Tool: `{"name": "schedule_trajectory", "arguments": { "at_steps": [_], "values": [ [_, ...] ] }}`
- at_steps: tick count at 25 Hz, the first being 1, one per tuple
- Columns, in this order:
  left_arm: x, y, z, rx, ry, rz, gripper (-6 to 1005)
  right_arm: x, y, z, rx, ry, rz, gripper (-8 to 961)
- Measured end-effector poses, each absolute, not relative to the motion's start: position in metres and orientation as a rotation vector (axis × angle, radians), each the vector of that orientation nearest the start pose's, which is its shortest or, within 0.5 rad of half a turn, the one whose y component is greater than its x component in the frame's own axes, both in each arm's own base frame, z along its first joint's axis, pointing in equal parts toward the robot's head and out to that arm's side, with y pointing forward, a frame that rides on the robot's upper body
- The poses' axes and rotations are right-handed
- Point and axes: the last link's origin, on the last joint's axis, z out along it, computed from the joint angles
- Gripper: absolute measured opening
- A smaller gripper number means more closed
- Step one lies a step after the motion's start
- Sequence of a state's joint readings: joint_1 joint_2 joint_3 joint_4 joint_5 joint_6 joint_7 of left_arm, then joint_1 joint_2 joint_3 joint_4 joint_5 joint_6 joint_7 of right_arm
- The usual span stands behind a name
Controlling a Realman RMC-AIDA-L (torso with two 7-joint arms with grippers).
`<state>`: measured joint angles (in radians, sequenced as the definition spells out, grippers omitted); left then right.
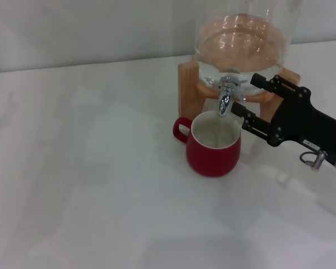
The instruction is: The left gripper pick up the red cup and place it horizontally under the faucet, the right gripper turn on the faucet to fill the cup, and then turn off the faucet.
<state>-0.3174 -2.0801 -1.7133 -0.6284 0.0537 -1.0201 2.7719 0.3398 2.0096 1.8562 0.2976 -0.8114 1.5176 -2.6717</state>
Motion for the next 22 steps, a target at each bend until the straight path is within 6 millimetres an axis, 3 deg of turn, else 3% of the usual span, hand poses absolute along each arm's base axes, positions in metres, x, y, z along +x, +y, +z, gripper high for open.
{"name": "schedule_trajectory", "arguments": {
  "at_steps": [22],
  "values": [
    [-0.2741, 0.3717, 0.0657, -1.476, -0.379, -0.959, 839, 0.2883, 0.2988, 0.0057, -2.112, 0.09, 0.962, 674]
  ]
}}
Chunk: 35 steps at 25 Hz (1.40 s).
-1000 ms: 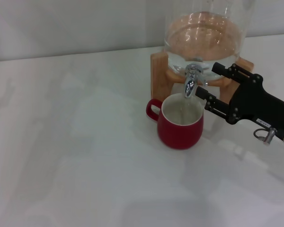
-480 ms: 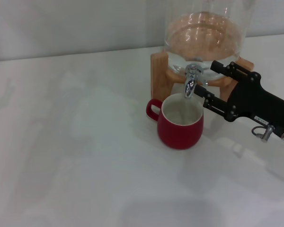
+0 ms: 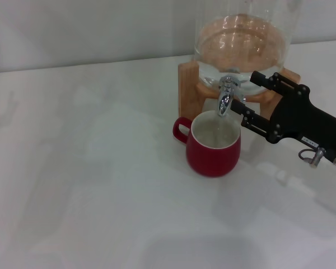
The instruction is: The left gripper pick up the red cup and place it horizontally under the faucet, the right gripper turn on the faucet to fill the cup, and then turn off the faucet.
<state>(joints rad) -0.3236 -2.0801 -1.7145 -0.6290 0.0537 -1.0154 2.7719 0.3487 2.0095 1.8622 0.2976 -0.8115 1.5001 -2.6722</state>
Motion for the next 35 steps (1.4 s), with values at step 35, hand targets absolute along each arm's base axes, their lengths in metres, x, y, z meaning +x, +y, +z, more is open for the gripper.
{"name": "schedule_trajectory", "arguments": {
  "at_steps": [35],
  "values": [
    [-0.272, 0.374, 0.066, -1.479, -0.373, -0.962, 838, 0.301, 0.296, 0.015, -2.05, 0.134, 0.93, 674]
  ]
}}
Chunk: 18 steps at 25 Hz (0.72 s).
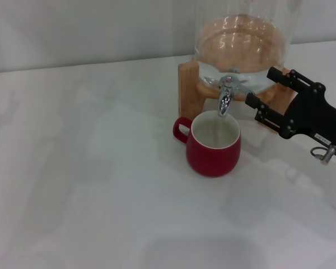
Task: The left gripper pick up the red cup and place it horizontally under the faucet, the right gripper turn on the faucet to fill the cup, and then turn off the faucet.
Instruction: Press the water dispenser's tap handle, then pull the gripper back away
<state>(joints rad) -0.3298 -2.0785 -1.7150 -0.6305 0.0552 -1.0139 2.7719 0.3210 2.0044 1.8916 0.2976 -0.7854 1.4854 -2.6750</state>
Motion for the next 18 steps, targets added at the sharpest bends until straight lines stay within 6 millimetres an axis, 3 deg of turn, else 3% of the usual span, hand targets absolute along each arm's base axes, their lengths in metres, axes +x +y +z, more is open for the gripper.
{"name": "schedule_trajectory", "arguments": {
  "at_steps": [18],
  "values": [
    [-0.2686, 0.376, 0.0664, -1.482, -0.366, -0.969, 838, 0.3047, 0.296, 0.0181, -2.032, 0.133, 0.91, 674]
  ]
}}
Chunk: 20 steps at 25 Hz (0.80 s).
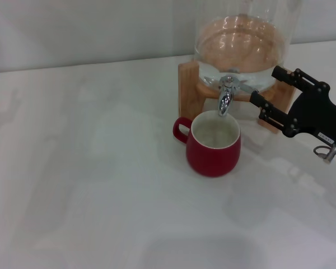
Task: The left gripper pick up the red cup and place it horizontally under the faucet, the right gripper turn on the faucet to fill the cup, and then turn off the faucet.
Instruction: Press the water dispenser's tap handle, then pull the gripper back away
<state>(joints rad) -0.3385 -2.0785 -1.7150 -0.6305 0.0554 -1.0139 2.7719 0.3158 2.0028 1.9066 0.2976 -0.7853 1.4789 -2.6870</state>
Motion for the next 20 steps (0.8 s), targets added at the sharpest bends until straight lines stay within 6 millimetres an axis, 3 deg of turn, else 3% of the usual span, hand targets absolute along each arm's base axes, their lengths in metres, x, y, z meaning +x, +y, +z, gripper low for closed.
{"name": "schedule_trajectory", "arguments": {
  "at_steps": [20],
  "values": [
    [-0.2679, 0.3765, 0.0661, -1.484, -0.365, -0.97, 838, 0.3084, 0.3031, 0.0217, -2.011, 0.144, 0.867, 674]
  ]
}}
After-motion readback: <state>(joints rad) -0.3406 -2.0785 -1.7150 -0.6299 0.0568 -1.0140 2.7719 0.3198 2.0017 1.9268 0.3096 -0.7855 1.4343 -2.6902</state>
